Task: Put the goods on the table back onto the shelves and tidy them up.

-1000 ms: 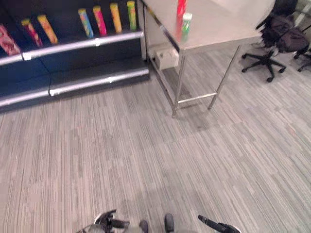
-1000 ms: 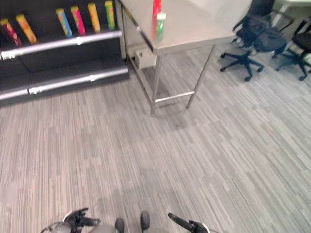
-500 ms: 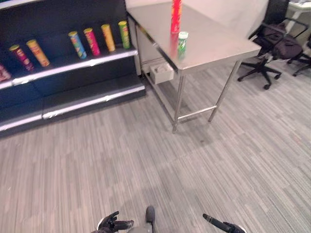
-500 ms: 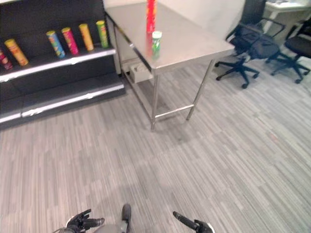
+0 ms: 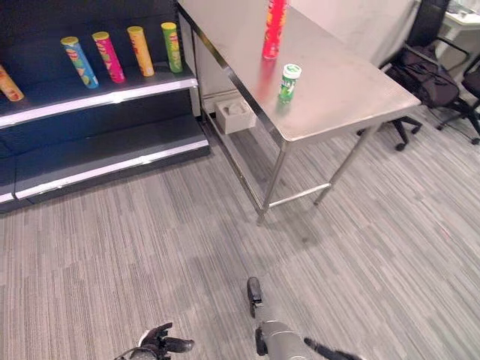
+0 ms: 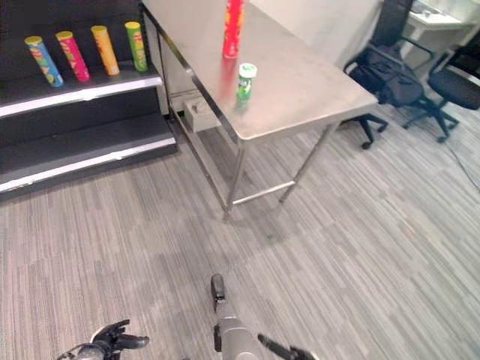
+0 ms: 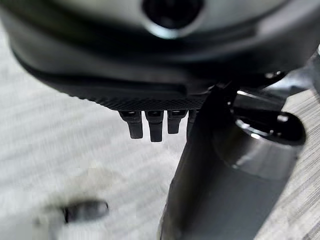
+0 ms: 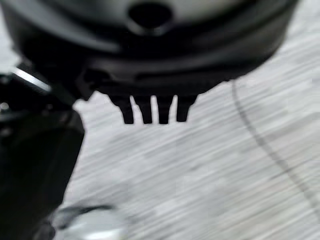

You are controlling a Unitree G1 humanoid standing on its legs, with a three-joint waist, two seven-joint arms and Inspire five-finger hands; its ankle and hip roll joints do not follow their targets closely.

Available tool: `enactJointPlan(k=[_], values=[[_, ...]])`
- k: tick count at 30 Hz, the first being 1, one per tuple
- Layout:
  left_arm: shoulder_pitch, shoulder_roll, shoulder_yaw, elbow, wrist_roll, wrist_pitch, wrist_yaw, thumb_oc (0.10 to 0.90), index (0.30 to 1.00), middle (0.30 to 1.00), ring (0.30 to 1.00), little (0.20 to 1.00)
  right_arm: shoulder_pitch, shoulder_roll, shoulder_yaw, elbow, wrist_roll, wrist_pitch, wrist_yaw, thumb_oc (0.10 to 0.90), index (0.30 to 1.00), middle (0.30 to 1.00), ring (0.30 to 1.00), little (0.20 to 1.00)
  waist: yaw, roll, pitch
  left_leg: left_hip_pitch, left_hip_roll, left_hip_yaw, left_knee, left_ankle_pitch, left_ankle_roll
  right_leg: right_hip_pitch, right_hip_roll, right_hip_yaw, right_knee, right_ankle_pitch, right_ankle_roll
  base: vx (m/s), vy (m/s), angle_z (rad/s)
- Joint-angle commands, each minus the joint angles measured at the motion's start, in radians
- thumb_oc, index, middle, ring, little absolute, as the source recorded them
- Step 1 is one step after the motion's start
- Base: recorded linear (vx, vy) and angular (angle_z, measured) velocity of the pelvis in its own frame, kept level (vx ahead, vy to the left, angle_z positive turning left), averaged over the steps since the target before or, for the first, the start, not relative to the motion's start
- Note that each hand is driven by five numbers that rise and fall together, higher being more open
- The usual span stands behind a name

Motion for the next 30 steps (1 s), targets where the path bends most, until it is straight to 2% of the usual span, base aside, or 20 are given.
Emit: enactJointPlan(k=[1, 3, 4, 5, 6, 7, 8, 10, 12, 13, 14, 15, 16, 17, 18, 19, 20, 24, 29, 30], values=[[-0.028, 0.032, -0.021, -0.071, 0.041, -0.047, -0.005, 0.8, 0.9, 0.9, 0.9, 0.9, -0.042, -0.086, 0.021, -0.069, -0.021, -0.039, -0.014, 0.8, 0.9, 0.9, 0.9, 0.9, -0.003, 0.019, -0.017, -0.15, 0.033, -0.017, 0.001, 0.038, -0.054, 0.13, -0.036, 0.013, -0.103, 0.104, 0.082, 0.23, -0.256, 0.48], [-0.028, 0.018, -0.028, -0.088, 0.017, -0.049, -0.009, 0.8, 0.9, 0.9, 0.9, 0.9, -0.041, -0.1, 0.031, -0.094, -0.028, -0.043, -0.012, 0.8, 0.9, 0.9, 0.9, 0.9, -0.001, 0.03, -0.038, -0.135, 0.083, -0.022, 0.001, 0.039, -0.079, 0.167, -0.026, -0.019, -0.101, 0.073, 0.06, 0.29, -0.321, 0.51], [-0.029, 0.016, -0.034, -0.092, 0.015, -0.049, -0.012, 0.8, 0.9, 0.9, 0.9, 0.9, -0.043, -0.105, 0.032, -0.095, -0.029, -0.043, -0.013, 0.8, 0.9, 0.9, 0.9, 0.9, 0.001, 0.032, -0.041, -0.13, 0.097, -0.023, 0.001, 0.044, -0.088, 0.181, -0.021, -0.026, -0.102, 0.058, 0.053, 0.24, -0.281, 0.55], [-0.034, 0.01, -0.043, -0.097, 0.011, -0.049, -0.012, 0.8, 0.9, 0.9, 0.9, 0.9, -0.054, -0.11, 0.041, -0.089, -0.028, -0.046, -0.017, 0.8, 0.9, 0.9, 0.9, 0.9, 0.006, 0.03, -0.045, -0.149, 0.112, -0.017, 0.072, 0.029, -0.108, 0.216, -0.017, -0.036, -0.109, 0.028, 0.037, 0.16, -0.197, 0.63], [-0.034, 0.01, -0.043, -0.097, 0.011, -0.049, -0.012, 0.8, 0.9, 0.9, 0.9, 0.9, -0.054, -0.11, 0.041, -0.088, -0.028, -0.046, -0.017, 0.8, 0.9, 0.9, 0.9, 0.9, 0.006, 0.03, -0.045, -0.151, 0.112, -0.017, 0.075, 0.027, -0.108, 0.217, -0.017, -0.037, -0.109, 0.028, 0.037, 0.17, -0.205, 0.46], [-0.035, 0.009, -0.043, -0.102, 0.007, -0.049, -0.011, 0.8, 0.9, 0.9, 0.9, 0.9, -0.061, -0.113, 0.046, -0.087, -0.032, -0.046, -0.018, 0.8, 0.9, 0.9, 0.9, 0.9, 0.008, 0.029, -0.045, -0.166, 0.119, -0.01, 0.132, 0.031, -0.119, 0.237, -0.014, -0.039, -0.11, 0.014, 0.028, 0.16, -0.187, 0.26], [-0.033, 0.009, -0.046, -0.13, -0.004, -0.051, -0.011, 0.8, 0.9, 0.9, 0.9, 0.9, -0.068, -0.119, 0.046, -0.097, -0.024, -0.049, -0.02, 0.8, 0.9, 0.9, 0.9, 0.9, 0.014, 0.025, -0.037, -0.213, 0.116, 0.003, 0.275, 0.065, -0.133, 0.275, -0.013, -0.039, -0.112, -0.009, 0.014, 0.15, -0.234, 0.08], [-0.04, 0.01, -0.046, -0.157, -0.025, -0.051, -0.004, 0.8, 0.9, 0.9, 0.9, 0.9, -0.08, -0.127, 0.051, -0.119, -0.014, -0.05, -0.023, 0.8, 0.9, 0.9, 0.9, 0.9, 0.027, 0.012, -0.007, -0.326, 0.093, -0.002, 0.468, 0.124, -0.128, 0.3, -0.022, -0.035, -0.112, -0.021, -0.004, 0.06, -0.188, -0.06], [-0.044, 0.011, -0.047, -0.169, -0.036, -0.05, -0.001, 0.8, 0.9, 0.9, 0.9, 0.9, -0.093, -0.133, 0.054, -0.12, -0.007, -0.046, -0.027, 0.8, 0.9, 0.9, 0.9, 0.9, 0.034, 0.002, 0.012, -0.403, 0.092, 0.027, 0.575, 0.143, -0.118, 0.317, -0.029, -0.037, -0.112, -0.036, -0.014, 0.07, -0.118, -0.11], [-0.041, 0.006, -0.051, -0.191, -0.054, -0.052, -0.007, 0.8, 0.9, 0.9, 0.9, 0.9, -0.095, -0.134, 0.048, -0.109, -0.001, -0.043, -0.026, 0.8, 0.9, 0.9, 0.9, 0.9, 0.035, 0.004, 0.012, -0.431, 0.133, 0.083, 0.518, 0.135, -0.112, 0.332, -0.042, -0.046, -0.112, -0.052, -0.011, 0.12, -0.055, 0.07], [-0.041, 0.006, -0.051, -0.191, -0.055, -0.052, -0.006, 0.8, 0.9, 0.9, 0.9, 0.9, -0.095, -0.135, 0.048, -0.109, -0.001, -0.043, -0.026, 0.8, 0.9, 0.9, 0.9, 0.9, 0.036, 0.004, 0.014, -0.428, 0.134, 0.084, 0.518, 0.134, -0.112, 0.335, -0.041, -0.045, -0.112, -0.053, -0.011, 0.22, 0.04, 0.03], [-0.038, 0.002, -0.055, -0.197, -0.058, -0.055, -0.009, 0.8, 0.9, 0.9, 0.9, 0.9, -0.091, -0.135, 0.037, -0.108, 0.007, -0.046, -0.026, 0.8, 0.9, 0.9, 0.9, 0.9, 0.035, 0.01, 0.005, -0.417, 0.17, 0.127, 0.355, 0.119, -0.115, 0.345, -0.053, -0.055, -0.112, -0.068, 0.0, 0.18, 0.075, 0.08], [-0.038, 0.001, -0.058, -0.196, -0.058, -0.056, -0.007, 0.8, 0.9, 0.9, 0.9, 0.9, -0.091, -0.136, 0.033, -0.112, 0.008, -0.047, -0.029, 0.8, 0.9, 0.9, 0.9, 0.9, 0.038, 0.016, 0.005, -0.416, 0.181, 0.133, 0.27, 0.143, -0.12, 0.353, -0.053, -0.058, -0.112, -0.077, 0.003, 0.23, 0.104, -0.08], [-0.037, 0.001, -0.061, -0.193, -0.058, -0.055, -0.005, 0.8, 0.9, 0.9, 0.9, 0.9, -0.089, -0.135, 0.033, -0.113, 0.006, -0.047, -0.031, 0.8, 0.9, 0.9, 0.9, 0.9, 0.046, 0.027, 0.005, -0.432, 0.184, 0.118, 0.198, 0.189, -0.128, 0.361, -0.046, -0.057, -0.112, -0.087, 0.005, 0.25, 0.126, -0.09], [-0.035, -0.003, -0.064, -0.183, -0.065, -0.057, -0.002, 0.8, 0.9, 0.9, 0.9, 0.9, -0.09, -0.131, 0.041, -0.104, 0.0, -0.047, -0.038, 0.8, 0.9, 0.9, 0.9, 0.9, 0.074, 0.044, 0.004, -0.467, 0.167, 0.034, 0.079, 0.254, -0.142, 0.382, -0.035, -0.043, -0.112, -0.111, 0.007, 0.2, 0.097, 0.27], [-0.035, -0.003, -0.064, -0.183, -0.065, -0.057, -0.002, 0.8, 0.9, 0.9, 0.9, 0.9, -0.09, -0.131, 0.041, -0.104, 0.0, -0.047, -0.038, 0.8, 0.9, 0.9, 0.9, 0.9, 0.072, 0.043, 0.007, -0.46, 0.166, 0.033, 0.073, 0.256, -0.142, 0.388, -0.036, -0.045, -0.112, -0.113, 0.007, 0.27, 0.145, 0.22], [-0.037, -0.003, -0.068, -0.168, -0.067, -0.057, 0.006, 0.8, 0.9, 0.9, 0.9, 0.9, -0.094, -0.13, 0.047, -0.093, -0.009, -0.046, -0.041, 0.8, 0.9, 0.9, 0.9, 0.9, 0.086, 0.049, 0.01, -0.485, 0.157, -0.026, 0.027, 0.278, -0.16, 0.411, -0.038, -0.025, -0.112, -0.13, 0.009, 0.18, 0.122, -0.31], [-0.028, -0.008, -0.068, -0.152, -0.066, -0.059, 0.002, 0.8, 0.9, 0.9, 0.9, 0.9, -0.093, -0.109, 0.046, -0.073, -0.015, -0.043, -0.037, 0.8, 0.9, 0.9, 0.9, 0.9, 0.081, 0.071, -0.015, -0.426, 0.163, -0.041, 0.002, 0.279, -0.157, 0.409, -0.041, 0.011, -0.112, -0.13, 0.022, 0.16, 0.231, -0.81], [-0.04, 0.016, -0.041, -0.09, -0.049, -0.056, 0.007, 0.8, 0.9, 0.9, 0.9, 0.9, -0.092, -0.064, 0.048, -0.037, -0.019, -0.031, -0.034, 0.8, 0.9, 0.9, 0.9, 0.9, 0.08, 0.039, -0.041, -0.385, 0.123, 0.021, 0.001, 0.229, -0.117, 0.395, -0.108, 0.059, -0.112, -0.107, 0.062, 0.09, 0.3, -0.36], [-0.045, 0.027, -0.026, -0.072, -0.047, -0.055, 0.012, 0.8, 0.9, 0.9, 0.9, 0.9, -0.093, -0.054, 0.049, -0.027, -0.022, -0.029, -0.035, 0.8, 0.9, 0.9, 0.9, 0.9, 0.078, 0.026, -0.044, -0.376, 0.107, 0.037, 0.001, 0.21, -0.098, 0.384, -0.126, 0.076, -0.111, -0.092, 0.077, 0.02, 0.201, -0.23]])
